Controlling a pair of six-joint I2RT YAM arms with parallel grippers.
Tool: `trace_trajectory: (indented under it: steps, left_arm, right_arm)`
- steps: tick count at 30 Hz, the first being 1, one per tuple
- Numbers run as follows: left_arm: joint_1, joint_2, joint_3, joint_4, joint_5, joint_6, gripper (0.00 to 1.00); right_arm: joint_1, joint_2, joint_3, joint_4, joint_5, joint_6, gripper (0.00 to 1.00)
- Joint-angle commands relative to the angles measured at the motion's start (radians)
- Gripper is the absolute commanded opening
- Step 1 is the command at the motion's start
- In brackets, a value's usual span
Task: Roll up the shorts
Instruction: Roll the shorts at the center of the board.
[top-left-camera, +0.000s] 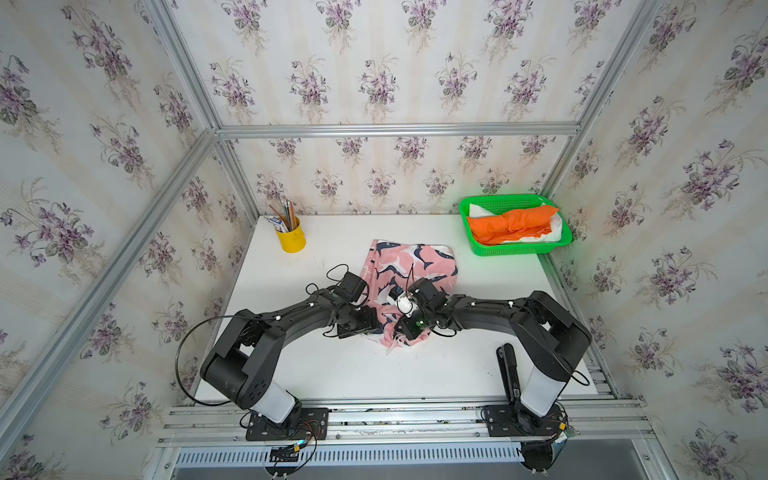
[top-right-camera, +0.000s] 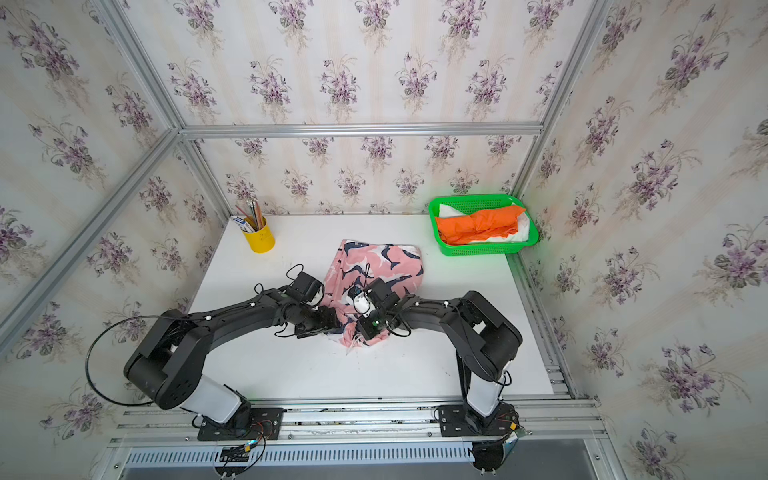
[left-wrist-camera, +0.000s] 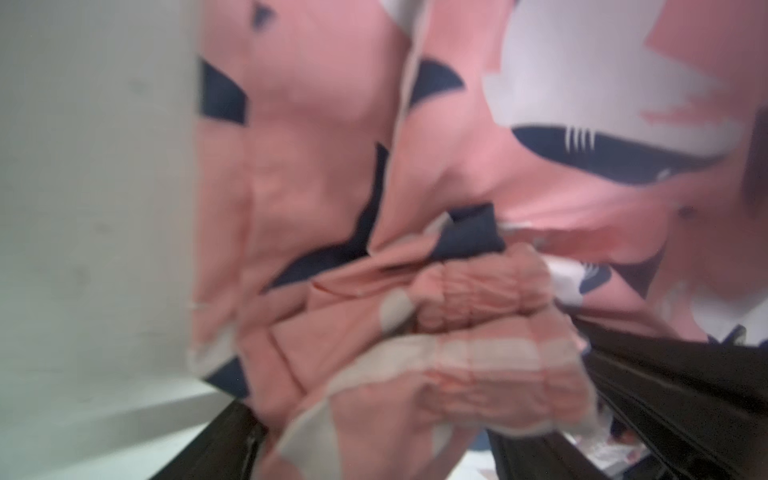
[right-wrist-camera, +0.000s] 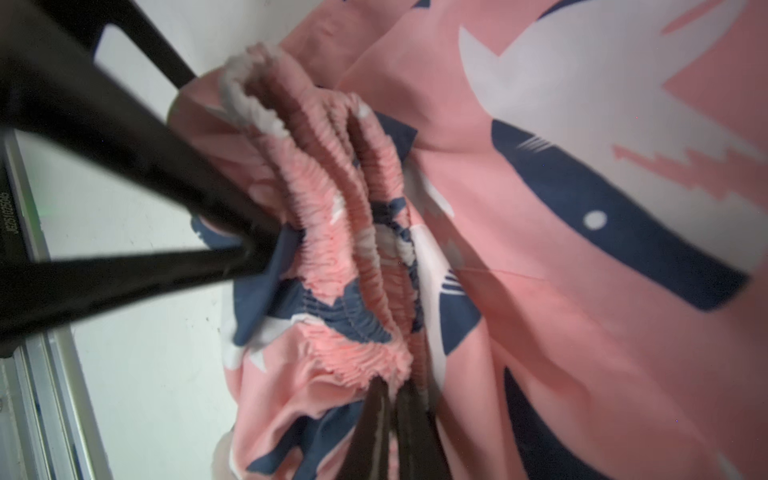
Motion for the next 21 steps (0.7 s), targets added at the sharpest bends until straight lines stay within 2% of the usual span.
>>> trace_trajectory:
  steps: [1,5,8,10,12,15,18,21]
  left_arm:
    - [0.016,0.000,-0.006,-0.104,-0.108,-0.001,0.84]
    - [0.016,0.062,0.023,-0.043,-0.001,0.027,0.74]
    - [0.011,0.082,0.020,0.030,0.096,0.035,0.63]
    - [0.010,0.079,0.013,0.039,0.131,0.037,0.50]
    - [0.010,0.075,0.008,0.028,0.132,0.044,0.36]
    - [0.010,0.048,0.001,0.019,0.158,0.045,0.18]
    - [0.010,-0.002,-0.020,0.044,0.215,0.009,0.14]
    - [0.010,-0.038,-0.023,0.019,0.252,-0.024,0.14]
  right_arm:
    - [0.001,-0.029,-0.012,-0.150,0.047,-0.010,0.00]
    - [0.013,-0.059,-0.007,-0.141,0.039,-0.022,0.00]
    - [0.038,-0.089,0.002,-0.157,0.091,-0.029,0.06]
    - [0.061,-0.130,0.009,-0.170,0.178,-0.027,0.23]
    - [0.089,-0.187,0.006,-0.172,0.260,-0.031,0.34]
    - [0.170,-0.268,-0.010,-0.160,0.399,-0.066,0.47]
    - [0.270,-0.324,-0.042,-0.121,0.507,-0.126,0.56]
    - [0.352,-0.330,-0.077,-0.054,0.537,-0.179,0.64]
